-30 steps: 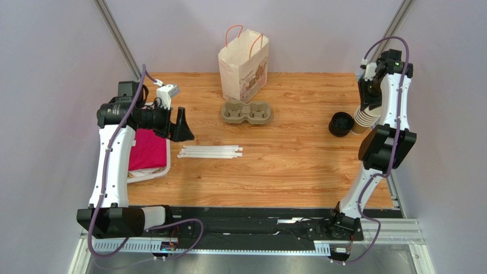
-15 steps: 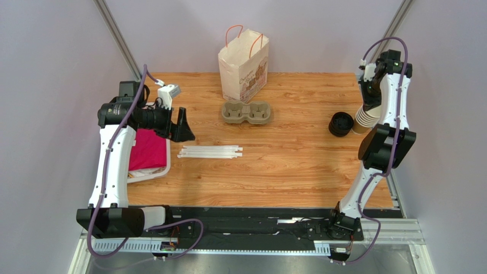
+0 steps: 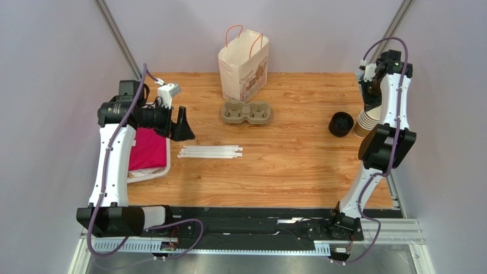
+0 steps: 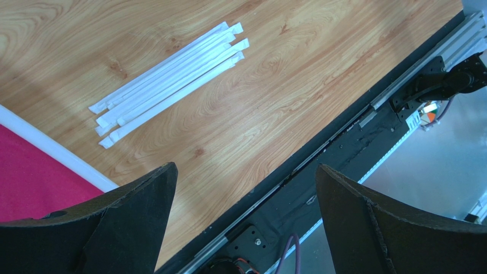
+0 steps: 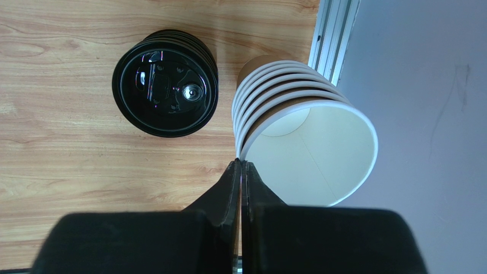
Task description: Pack the takeout coffee
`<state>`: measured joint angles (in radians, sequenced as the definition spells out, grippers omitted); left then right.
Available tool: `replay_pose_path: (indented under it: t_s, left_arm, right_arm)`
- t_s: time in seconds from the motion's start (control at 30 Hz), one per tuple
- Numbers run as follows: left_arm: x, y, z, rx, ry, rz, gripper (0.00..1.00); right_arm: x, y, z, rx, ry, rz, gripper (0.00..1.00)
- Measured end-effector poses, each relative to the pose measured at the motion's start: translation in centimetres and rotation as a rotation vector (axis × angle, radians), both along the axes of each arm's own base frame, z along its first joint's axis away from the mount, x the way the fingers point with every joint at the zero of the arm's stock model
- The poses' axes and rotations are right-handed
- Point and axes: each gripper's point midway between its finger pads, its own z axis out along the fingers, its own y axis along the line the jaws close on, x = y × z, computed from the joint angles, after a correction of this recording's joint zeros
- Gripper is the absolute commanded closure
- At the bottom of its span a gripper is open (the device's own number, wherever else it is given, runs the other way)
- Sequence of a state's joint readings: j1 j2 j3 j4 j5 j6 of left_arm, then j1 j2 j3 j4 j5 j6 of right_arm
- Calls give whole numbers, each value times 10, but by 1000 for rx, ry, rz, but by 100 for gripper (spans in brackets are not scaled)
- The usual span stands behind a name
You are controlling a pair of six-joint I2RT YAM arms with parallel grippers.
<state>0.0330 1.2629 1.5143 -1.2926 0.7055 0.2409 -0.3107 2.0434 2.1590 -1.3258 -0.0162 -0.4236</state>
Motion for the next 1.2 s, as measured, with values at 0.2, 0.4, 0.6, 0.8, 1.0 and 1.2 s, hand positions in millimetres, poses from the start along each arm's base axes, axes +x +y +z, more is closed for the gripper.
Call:
replay_pose_path:
  t_s: [0.2,0.4,0.6,0.8,1.0,1.2]
  left_arm:
    - [0,0,0,0,0,0,1]
    - [0,0,0,0,0,0,1]
    - [1,0,2,0,-5,1,1]
    - [1,0,2,0,-6,2,1]
    - [1,0,2,1,-5,3,1]
    - [2,0,2,3,-8,4,1]
  right_arm:
    - [0,0,0,0,1,1,94]
    - [-1,0,0,-4,5,12,75]
    - [-1,0,0,-6,6,18,80]
    - [0,-1,-3,-4,13,18,81]
    - [0,-1,-8,0,25,18,90]
    - [0,-1,-8,-1,24,20,100]
